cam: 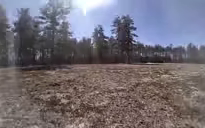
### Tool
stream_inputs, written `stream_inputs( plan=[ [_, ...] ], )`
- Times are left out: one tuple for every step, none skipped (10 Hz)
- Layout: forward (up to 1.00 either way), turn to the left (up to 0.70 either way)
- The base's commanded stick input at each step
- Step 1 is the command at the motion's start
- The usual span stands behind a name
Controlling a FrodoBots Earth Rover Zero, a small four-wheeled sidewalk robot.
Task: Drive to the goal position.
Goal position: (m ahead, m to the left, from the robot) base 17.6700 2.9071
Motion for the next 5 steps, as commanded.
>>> stream_inputs(
  plan=[
    [0.7,0.0],
    [0.7,0.0],
    [0.7,0.04],
    [0.7,0.02],
    [0.7,0.0]
  ],
)
